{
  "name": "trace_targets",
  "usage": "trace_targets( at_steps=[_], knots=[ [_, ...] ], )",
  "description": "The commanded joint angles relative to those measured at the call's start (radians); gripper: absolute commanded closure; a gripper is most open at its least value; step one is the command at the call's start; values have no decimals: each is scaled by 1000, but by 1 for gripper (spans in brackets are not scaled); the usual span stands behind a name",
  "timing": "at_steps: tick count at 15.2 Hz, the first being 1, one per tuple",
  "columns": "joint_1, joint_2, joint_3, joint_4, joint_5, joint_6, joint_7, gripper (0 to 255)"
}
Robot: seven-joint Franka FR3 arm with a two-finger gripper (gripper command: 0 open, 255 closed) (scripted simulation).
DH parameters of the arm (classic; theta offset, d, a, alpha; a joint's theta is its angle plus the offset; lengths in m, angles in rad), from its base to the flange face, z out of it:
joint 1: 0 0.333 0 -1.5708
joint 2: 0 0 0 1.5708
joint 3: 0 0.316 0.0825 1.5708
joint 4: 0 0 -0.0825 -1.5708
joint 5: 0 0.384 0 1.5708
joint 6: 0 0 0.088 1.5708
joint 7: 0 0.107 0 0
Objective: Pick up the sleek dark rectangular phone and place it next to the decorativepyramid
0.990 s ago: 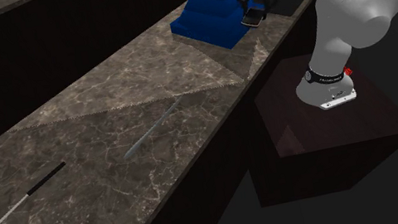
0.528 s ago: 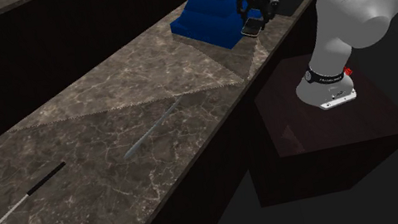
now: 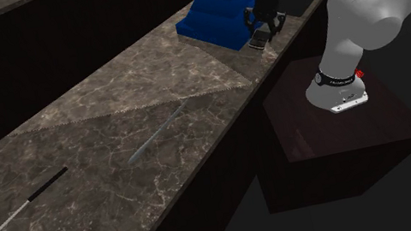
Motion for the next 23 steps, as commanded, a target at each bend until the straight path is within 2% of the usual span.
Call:
trace_targets(
  at_steps=[1, 7, 14, 15, 20, 23],
  knots=[
    [-7, 15, -16, -20, -17, 35, -1, 255],
    [-24, 74, -60, -73, -65, 143, 3, 255],
    [-24, 74, -60, -73, -65, 143, 3, 255],
    [-24, 74, -60, -73, -65, 143, 3, 0],
    [-24, 74, -60, -73, -65, 143, 3, 0],
    [-7, -10, -3, -8, -5, -1, -4, 0]
  ],
)
